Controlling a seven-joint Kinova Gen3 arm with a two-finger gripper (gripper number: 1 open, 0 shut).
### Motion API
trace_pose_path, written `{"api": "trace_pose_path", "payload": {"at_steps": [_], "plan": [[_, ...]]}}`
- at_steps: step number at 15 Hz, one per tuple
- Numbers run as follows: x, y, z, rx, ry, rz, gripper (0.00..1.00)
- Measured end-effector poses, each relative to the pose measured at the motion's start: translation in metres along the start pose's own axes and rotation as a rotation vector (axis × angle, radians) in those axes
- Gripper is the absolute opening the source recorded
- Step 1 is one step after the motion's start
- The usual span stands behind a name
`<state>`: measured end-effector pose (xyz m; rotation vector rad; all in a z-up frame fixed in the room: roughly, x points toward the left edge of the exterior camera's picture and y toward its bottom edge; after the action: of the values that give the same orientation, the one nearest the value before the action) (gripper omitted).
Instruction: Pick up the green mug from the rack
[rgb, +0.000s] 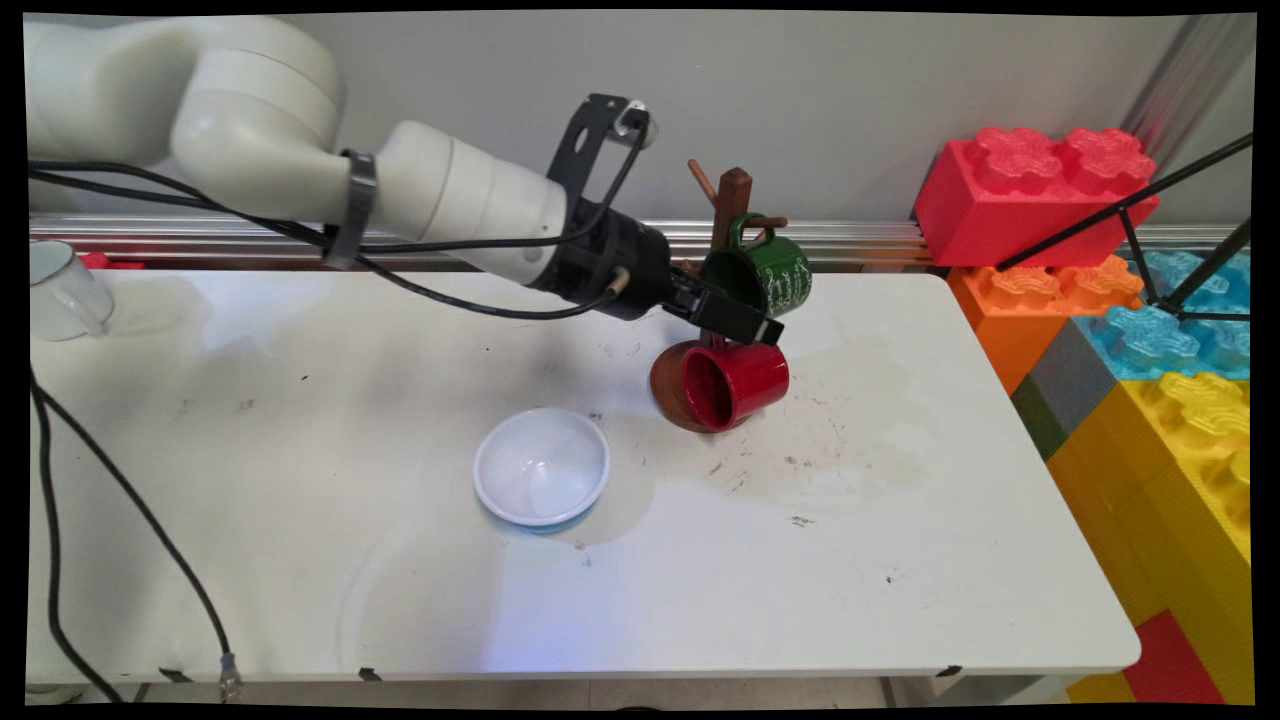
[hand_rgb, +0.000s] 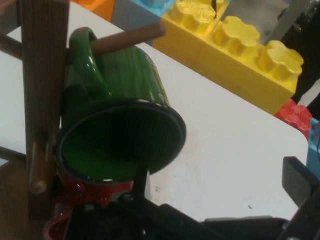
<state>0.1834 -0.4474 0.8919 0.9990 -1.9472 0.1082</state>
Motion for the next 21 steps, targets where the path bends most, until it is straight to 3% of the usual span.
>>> {"api": "trace_pose_path", "payload": {"at_steps": [12,21], "plan": [[0.010,-0.008,0.043,-0.022,0.037,-0.128,1.00],[0.013,-0.010,0.054,-0.024,0.054,-0.174,1.00]]}}
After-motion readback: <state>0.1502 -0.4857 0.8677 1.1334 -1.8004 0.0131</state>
